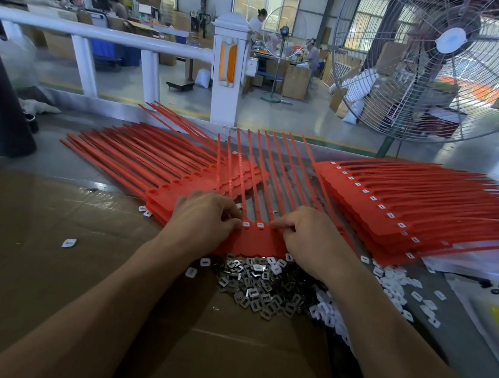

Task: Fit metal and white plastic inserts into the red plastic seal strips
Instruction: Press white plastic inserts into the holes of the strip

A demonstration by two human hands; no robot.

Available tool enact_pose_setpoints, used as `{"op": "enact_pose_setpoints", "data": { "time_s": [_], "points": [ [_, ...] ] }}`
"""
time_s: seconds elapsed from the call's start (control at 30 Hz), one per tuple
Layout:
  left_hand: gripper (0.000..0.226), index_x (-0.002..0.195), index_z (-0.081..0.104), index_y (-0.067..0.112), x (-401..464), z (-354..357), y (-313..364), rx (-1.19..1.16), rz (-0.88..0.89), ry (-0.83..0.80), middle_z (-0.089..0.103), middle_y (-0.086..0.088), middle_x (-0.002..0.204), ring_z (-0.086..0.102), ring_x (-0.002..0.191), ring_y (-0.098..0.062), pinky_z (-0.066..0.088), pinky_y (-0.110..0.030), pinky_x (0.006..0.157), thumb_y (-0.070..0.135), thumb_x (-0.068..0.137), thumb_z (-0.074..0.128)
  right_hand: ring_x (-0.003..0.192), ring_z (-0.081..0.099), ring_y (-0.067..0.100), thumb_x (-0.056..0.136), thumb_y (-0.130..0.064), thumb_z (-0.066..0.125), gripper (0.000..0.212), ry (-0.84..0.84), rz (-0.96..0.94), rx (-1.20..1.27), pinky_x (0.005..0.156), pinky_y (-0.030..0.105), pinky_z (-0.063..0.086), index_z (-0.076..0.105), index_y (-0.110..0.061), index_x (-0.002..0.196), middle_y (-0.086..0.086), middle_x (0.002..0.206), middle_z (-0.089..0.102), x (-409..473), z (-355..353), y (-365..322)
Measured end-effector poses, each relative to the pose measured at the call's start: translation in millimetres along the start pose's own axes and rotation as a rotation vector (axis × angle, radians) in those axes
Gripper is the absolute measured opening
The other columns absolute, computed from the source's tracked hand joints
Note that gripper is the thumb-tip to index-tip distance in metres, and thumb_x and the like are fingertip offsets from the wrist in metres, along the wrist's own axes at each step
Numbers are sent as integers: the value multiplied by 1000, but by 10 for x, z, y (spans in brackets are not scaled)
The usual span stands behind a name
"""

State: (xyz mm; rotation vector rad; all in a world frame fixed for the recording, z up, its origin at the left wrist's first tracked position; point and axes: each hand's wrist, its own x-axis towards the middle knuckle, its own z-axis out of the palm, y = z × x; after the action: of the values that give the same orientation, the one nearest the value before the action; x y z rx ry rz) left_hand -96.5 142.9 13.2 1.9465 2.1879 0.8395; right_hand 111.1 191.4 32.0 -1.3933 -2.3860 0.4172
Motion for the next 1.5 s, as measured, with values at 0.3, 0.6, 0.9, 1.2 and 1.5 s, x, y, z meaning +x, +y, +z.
{"op": "enact_pose_setpoints", "data": {
  "time_s": [0.3,0.6,0.9,1.2,1.5],
  "points": [
    [16,104,72,40,4,12,-1,-4,-15,-6,62,18,106,47,110,-11,25,-38,94,49,91,67,125,57,2,105,-18,56,35,-170,49,164,107,22,40,69,-39,130,-17,137,63,-62,-162,120],
    [16,105,72,40,1,-10,3,-3,-14,-17,63,17,110,48,113,-12,29,-40,100,48,92,68,84,67,-6,90,-33,79,7,-209,55,217,78,22,48,76,-38,88,-20,90,73,-157,-268,227],
    [17,106,72,40,-7,-23,16,-4,-18,-16,63,16,109,48,113,-12,30,-40,102,47,92,67,73,65,-9,86,-35,82,12,-223,62,94,60,14,45,72,-32,80,-18,79,71,-157,-251,206],
    [15,103,72,40,0,-13,2,-22,-23,-17,63,19,106,49,111,-10,28,-41,102,48,91,68,71,66,0,93,-30,75,9,-4,68,375,69,24,46,70,-32,85,-15,83,73,-165,-221,225],
    [16,104,72,41,-8,-27,1,-21,-28,-25,65,18,108,50,113,-11,31,-43,107,49,91,68,77,70,0,91,-22,79,10,63,104,532,79,27,54,78,-32,94,-14,86,76,-96,-124,219]
  ]
}}
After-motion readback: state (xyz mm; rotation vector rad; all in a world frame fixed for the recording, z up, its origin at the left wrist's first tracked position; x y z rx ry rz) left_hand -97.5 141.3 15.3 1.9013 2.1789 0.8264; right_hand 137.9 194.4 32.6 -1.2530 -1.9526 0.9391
